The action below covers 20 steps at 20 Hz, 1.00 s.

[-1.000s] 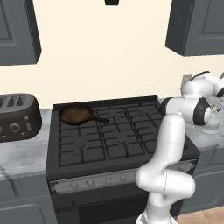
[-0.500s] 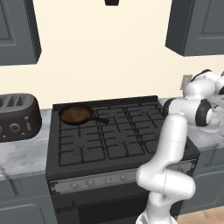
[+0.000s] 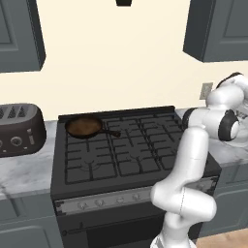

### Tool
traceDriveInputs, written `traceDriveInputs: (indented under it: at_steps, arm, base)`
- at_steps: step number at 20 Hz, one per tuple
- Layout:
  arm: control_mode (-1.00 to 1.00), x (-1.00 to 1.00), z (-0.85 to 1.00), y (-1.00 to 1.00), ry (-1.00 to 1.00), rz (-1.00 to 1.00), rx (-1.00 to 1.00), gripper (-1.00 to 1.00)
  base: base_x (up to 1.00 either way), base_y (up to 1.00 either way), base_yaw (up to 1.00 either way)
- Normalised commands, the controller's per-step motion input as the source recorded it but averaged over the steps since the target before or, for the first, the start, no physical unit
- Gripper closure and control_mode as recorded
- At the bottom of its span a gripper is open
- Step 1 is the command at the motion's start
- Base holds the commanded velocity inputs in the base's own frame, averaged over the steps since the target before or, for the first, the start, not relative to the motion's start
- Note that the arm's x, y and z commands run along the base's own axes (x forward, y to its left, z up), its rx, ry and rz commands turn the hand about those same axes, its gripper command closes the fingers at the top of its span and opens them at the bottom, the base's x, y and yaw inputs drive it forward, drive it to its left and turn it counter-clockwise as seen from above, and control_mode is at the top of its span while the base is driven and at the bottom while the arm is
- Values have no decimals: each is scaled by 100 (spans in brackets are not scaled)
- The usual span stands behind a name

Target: Pick the kettle from the counter and place it on a stove burner. Then turn the burner on.

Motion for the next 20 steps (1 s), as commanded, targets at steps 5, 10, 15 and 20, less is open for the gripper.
traceDriveInputs:
  at_steps: [5, 10, 15, 20]
  arm:
    - [-100, -37, 38, 41, -4, 0, 0, 100]
    - [-100, -29, 12, 60, 0, 0, -1, 100]
    - [-100, -14, 34, 55, 0, 0, -3, 100]
    - [-100, -8, 44, 40, 0, 0, -4, 100]
  base:
    - [0, 0, 0]
    - [0, 0, 0]
    - [0, 0, 0]
    - [0, 0, 0]
